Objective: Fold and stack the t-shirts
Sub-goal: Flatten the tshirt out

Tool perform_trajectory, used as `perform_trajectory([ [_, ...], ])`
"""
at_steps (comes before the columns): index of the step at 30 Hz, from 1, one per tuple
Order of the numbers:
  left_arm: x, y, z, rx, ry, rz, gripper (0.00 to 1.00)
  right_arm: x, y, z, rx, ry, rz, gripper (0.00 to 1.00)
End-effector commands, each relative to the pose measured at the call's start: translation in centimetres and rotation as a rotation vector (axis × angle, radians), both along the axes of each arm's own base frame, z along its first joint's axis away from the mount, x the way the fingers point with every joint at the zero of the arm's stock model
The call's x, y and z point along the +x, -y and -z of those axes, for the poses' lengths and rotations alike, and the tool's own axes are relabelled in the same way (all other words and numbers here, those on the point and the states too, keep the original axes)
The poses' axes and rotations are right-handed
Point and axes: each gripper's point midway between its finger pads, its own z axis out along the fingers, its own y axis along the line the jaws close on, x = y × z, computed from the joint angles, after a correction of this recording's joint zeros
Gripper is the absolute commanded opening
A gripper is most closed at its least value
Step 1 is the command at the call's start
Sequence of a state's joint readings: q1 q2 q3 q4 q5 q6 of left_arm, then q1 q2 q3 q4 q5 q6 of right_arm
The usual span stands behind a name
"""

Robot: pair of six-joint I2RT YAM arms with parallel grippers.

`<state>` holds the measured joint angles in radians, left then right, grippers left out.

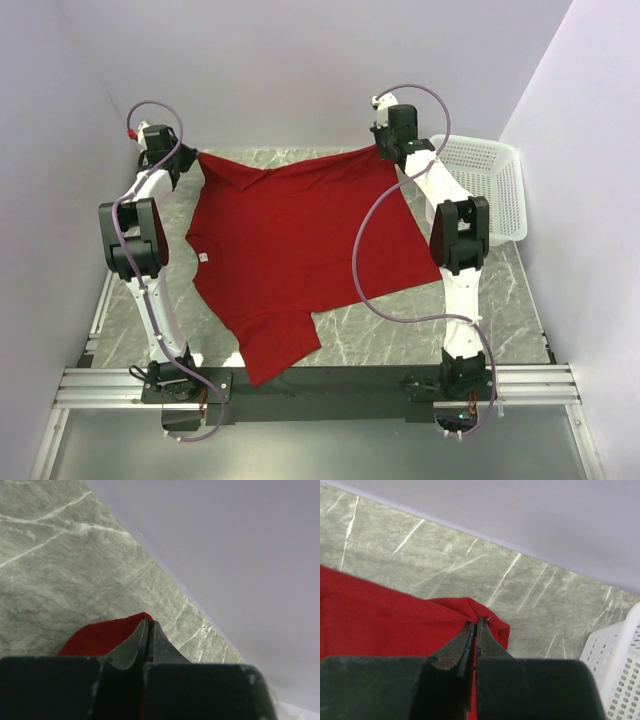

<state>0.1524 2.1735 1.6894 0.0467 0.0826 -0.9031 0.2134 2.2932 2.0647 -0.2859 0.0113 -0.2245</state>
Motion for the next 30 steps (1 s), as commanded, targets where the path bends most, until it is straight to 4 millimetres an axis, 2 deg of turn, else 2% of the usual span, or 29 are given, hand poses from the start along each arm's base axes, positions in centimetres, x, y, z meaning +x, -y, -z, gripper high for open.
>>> perform_trajectory([
  [1,0.4,0.4,-3.1,0.021,0.070,0.025,0.01,0.8,-0.2,-3.6,0.021,0.089,0.001,0.00],
  [11,0.4,1.0,-2.9,0.007,0.072,0.050,0.01,0.7,-0.3,-3.2,0.017,0.078,-0.009,0.01],
  [13,0.5,1.2,-3.0,0.004,0.072,0.055,0.01,0.7,-0.2,-3.1,0.016,0.077,-0.008,0.04],
  [15,0.7,1.2,-3.1,0.000,0.075,0.057,0.12,0.8,-0.3,-2.9,0.013,0.076,-0.011,0.14],
  [16,0.7,1.1,-3.2,-0.001,0.077,0.052,0.18,0.8,-0.2,-2.9,0.013,0.076,-0.010,0.29],
  [17,0.8,1.1,-3.6,0.004,0.083,0.050,0.34,0.8,-0.2,-3.1,0.011,0.081,-0.011,0.36],
  [19,0.8,0.8,-4.5,0.018,0.100,0.040,0.49,0.8,-0.1,-3.8,0.007,0.091,-0.014,0.53],
  [20,0.6,0.7,-5.5,0.034,0.117,0.038,0.57,0.6,0.0,-4.1,0.002,0.090,-0.015,0.56],
  [21,0.4,0.6,-6.1,0.047,0.127,0.036,0.60,0.3,-0.4,-5.4,0.019,0.106,-0.049,0.60],
  [22,0.2,0.3,-6.7,0.061,0.134,0.024,0.62,-0.2,-0.7,-5.8,0.019,0.103,-0.070,0.65],
  [23,-0.4,0.1,-8.0,0.080,0.148,0.025,0.63,-0.7,-0.7,-5.8,0.008,0.090,-0.098,0.67],
  [24,-0.9,0.2,-8.4,0.088,0.148,0.027,0.63,-1.7,-1.8,-7.0,0.025,0.094,-0.171,0.68],
  [25,-1.5,0.3,-8.7,0.093,0.144,0.032,0.64,-2.6,-2.2,-7.1,0.018,0.078,-0.225,0.71],
  [26,-3.1,0.6,-9.2,0.105,0.135,0.042,0.64,-4.1,-2.6,-6.6,-0.015,0.035,-0.308,0.71],
  [27,-4.0,0.8,-9.4,0.107,0.132,0.050,0.64,-5.9,-3.1,-7.0,-0.021,0.016,-0.378,0.72],
  [28,-5.0,1.1,-9.3,0.103,0.118,0.063,0.64,-7.9,-4.7,-6.8,0.009,-0.011,-0.502,0.72],
  [30,-8.6,2.0,-8.4,0.096,0.065,0.094,0.64,-13.2,-5.0,-5.6,-0.041,-0.082,-0.699,0.72],
])
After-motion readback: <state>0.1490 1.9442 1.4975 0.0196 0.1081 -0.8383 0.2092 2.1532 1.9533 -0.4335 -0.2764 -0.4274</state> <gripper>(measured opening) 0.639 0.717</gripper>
